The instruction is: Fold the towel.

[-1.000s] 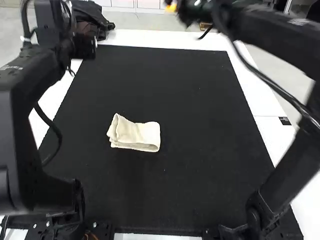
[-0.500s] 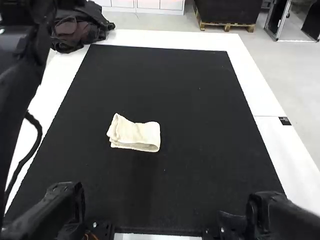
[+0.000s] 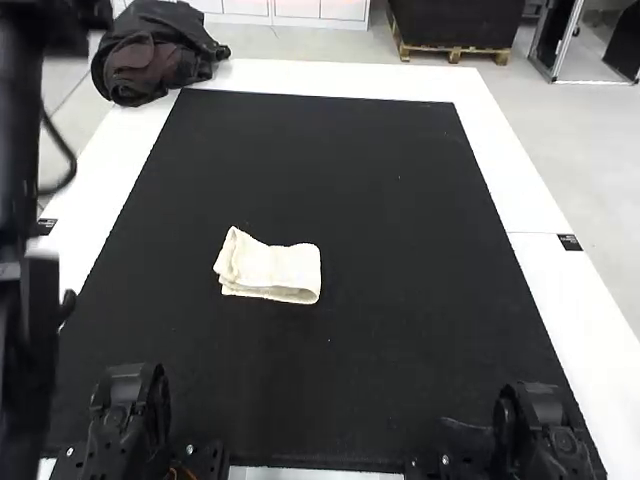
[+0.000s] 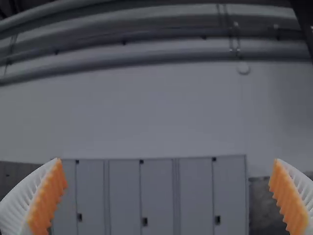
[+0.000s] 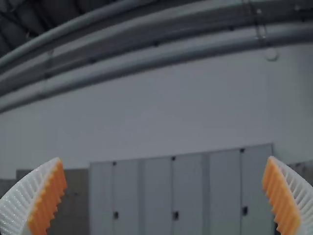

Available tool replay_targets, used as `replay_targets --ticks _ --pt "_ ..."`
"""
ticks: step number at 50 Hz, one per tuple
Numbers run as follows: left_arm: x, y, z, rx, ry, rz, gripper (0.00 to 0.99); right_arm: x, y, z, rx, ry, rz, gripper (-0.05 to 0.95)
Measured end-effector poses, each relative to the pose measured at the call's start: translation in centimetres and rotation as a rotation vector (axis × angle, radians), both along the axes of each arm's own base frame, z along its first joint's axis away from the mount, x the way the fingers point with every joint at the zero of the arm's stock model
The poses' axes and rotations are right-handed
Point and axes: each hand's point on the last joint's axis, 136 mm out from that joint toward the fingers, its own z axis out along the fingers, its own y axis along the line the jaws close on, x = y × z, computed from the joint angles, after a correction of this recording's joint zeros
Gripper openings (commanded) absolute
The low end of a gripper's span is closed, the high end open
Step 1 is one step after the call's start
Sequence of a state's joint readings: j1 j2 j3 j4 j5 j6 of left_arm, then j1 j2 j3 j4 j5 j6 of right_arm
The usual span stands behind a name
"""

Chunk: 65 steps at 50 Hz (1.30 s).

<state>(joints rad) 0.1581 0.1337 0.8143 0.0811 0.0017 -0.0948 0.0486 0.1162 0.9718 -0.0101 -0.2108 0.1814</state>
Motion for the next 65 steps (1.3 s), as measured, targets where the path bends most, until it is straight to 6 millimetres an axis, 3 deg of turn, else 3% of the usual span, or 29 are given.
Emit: replay_targets --ticks 5,11,20,26,35,42,47,54,65 --pt "-1.7 -0.1 -1.2 0.003 -0.042 0.014 0.969 -1.5 -1.2 -0.6 0.012 -0.037 -0.104 0.92" --pt "-2.3 -0.1 -1.8 0.004 -0.054 0.026 0.969 -1.9 -2.6 -1.3 0.039 -0.050 -0.202 0.92" --pt "-1.6 0.1 -2.3 -0.012 -0.055 0.014 0.969 0.7 -4.1 -3.1 0.058 0.024 -0.294 0.92" --pt "0.5 0.3 -4.0 0.001 -0.031 0.020 0.969 3.4 -4.8 -5.3 0.075 0.088 -0.329 0.92" --pt "6.8 1.3 -11.2 -0.004 0.110 0.026 0.969 10.6 -5.6 -12.7 0.062 0.244 -0.391 0.92" --pt "9.6 1.8 -16.1 -0.005 0.143 0.029 0.969 14.7 -6.2 -18.7 0.038 0.306 -0.446 0.92" --pt "11.1 2.1 -19.3 -0.014 0.193 0.029 0.969 15.7 -7.0 -21.0 0.065 0.272 -0.486 0.92" --pt "13.0 2.5 -23.5 -0.033 0.306 0.028 0.969 17.4 -7.7 -25.8 0.066 0.342 -0.529 0.92" --pt "15.0 2.8 -29.7 -0.093 0.560 0.015 0.969 19.4 -7.9 -33.8 -0.004 0.661 -0.546 0.92"
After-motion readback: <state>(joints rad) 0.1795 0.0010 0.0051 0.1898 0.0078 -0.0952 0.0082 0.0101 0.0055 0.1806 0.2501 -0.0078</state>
